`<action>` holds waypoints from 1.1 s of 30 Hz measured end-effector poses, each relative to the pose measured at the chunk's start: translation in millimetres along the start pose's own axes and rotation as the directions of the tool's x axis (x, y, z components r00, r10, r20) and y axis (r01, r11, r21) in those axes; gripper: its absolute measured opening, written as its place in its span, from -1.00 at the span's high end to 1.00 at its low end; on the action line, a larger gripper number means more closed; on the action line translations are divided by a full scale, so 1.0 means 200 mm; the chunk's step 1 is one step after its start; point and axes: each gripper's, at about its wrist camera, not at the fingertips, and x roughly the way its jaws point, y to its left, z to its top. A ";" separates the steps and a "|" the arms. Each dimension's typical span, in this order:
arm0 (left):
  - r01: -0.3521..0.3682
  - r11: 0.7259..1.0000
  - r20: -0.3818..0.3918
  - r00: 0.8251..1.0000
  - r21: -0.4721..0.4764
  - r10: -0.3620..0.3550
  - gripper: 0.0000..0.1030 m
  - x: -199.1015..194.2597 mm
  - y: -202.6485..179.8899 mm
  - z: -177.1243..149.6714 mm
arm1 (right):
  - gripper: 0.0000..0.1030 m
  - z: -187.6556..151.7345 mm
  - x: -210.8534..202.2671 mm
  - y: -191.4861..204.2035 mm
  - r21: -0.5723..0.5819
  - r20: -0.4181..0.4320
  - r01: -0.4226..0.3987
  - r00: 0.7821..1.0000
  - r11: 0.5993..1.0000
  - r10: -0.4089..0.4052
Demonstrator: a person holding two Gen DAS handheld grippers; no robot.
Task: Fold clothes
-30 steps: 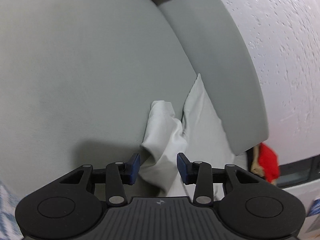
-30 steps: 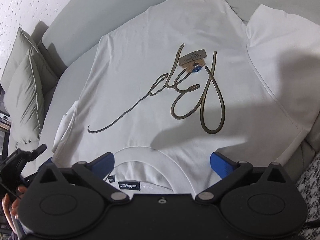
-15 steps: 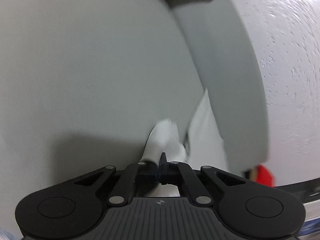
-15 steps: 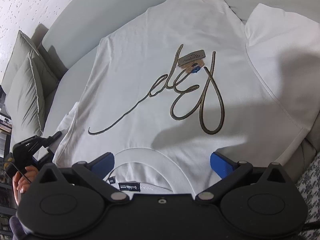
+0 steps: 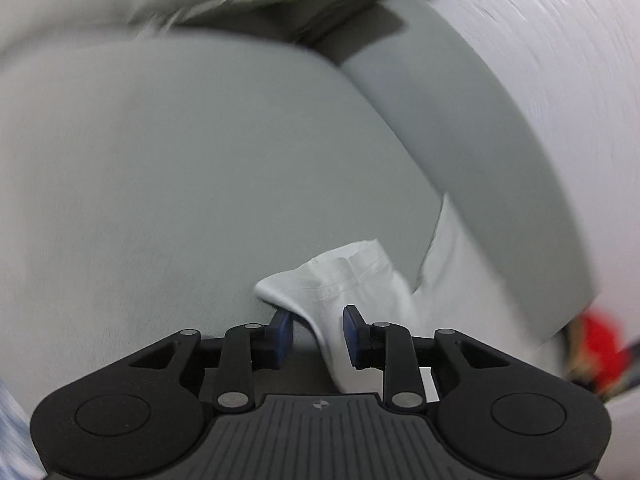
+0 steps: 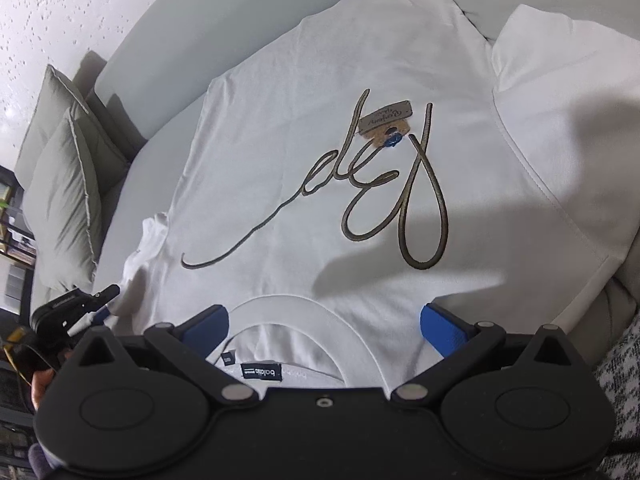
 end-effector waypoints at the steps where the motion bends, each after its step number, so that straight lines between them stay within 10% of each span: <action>1: 0.014 0.999 -0.014 1.000 -0.033 -0.014 0.50 0.02 0.03 0.02 | -1.00 0.00 0.00 0.00 0.008 0.001 -0.004 1.000 1.000 0.004; 7: 0.005 0.992 -0.045 0.999 -0.127 -0.010 0.97 0.13 0.06 0.10 | -1.00 0.00 0.00 0.01 -0.005 0.000 0.005 1.000 1.000 -0.005; 11: -0.134 0.986 0.115 0.986 0.101 0.122 0.99 0.05 -0.12 0.08 | -1.00 -0.01 0.01 0.03 -0.026 -0.002 0.017 1.000 1.000 -0.018; 17: -0.413 0.811 0.208 0.910 0.414 0.358 0.91 0.18 -0.28 -0.03 | -1.00 -0.01 0.02 0.06 -0.067 -0.004 0.045 0.999 0.997 -0.046; 21: -0.444 0.768 0.223 0.896 0.462 0.384 0.76 0.08 -0.29 -0.03 | -1.00 -0.01 -0.02 0.04 -0.064 -0.009 0.039 0.999 0.997 -0.040; 28: -0.372 0.765 0.184 0.928 0.526 0.325 0.37 -0.20 -0.36 -0.20 | -0.93 -0.02 -0.26 -0.13 0.018 0.073 0.052 0.996 0.998 -0.053; 32: -0.284 0.735 0.089 0.952 0.616 0.293 0.29 -0.21 -0.50 -0.38 | 0.52 -0.05 -0.31 -0.20 -0.010 0.156 0.122 0.980 0.992 -0.119; 33: -0.263 0.720 0.069 0.955 0.642 0.287 0.27 -0.19 -0.54 -0.43 | 0.62 -0.04 -0.30 -0.20 -0.022 0.161 0.136 0.978 0.991 -0.130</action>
